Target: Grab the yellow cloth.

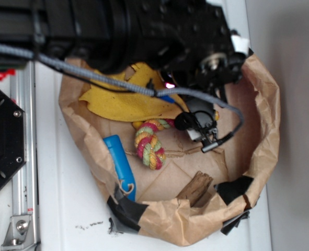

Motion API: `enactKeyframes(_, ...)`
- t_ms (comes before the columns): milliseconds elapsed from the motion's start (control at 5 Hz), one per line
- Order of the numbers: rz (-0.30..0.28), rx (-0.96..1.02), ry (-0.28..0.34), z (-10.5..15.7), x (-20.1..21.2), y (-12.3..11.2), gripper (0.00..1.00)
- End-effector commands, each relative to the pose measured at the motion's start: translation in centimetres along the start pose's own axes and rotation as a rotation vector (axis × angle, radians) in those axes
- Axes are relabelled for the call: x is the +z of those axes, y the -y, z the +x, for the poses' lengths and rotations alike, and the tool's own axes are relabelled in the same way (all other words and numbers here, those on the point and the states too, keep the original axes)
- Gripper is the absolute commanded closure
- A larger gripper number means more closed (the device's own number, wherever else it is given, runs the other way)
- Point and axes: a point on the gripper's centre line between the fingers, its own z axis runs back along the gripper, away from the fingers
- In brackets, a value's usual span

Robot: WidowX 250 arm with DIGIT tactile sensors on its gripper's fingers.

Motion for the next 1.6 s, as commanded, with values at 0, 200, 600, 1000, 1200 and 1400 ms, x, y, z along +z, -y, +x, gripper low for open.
enactKeyframes(0,-0.014,-0.005,0.001,-1.0,-0.2,-1.1,0.0)
enactKeyframes(200,-0.013,0.033,0.007,-1.2,-0.2,-1.6,1.0)
enactKeyframes(600,0.009,0.061,0.041,-1.0,0.7,-1.7,1.0)
enactKeyframes(1000,-0.013,0.072,0.125,-0.9,4.2,-1.4,1.0)
enactKeyframes(1200,-0.069,0.057,0.202,-1.1,7.8,-0.5,1.0)
enactKeyframes(1400,-0.169,0.001,0.231,-1.4,11.3,1.6,1.0)
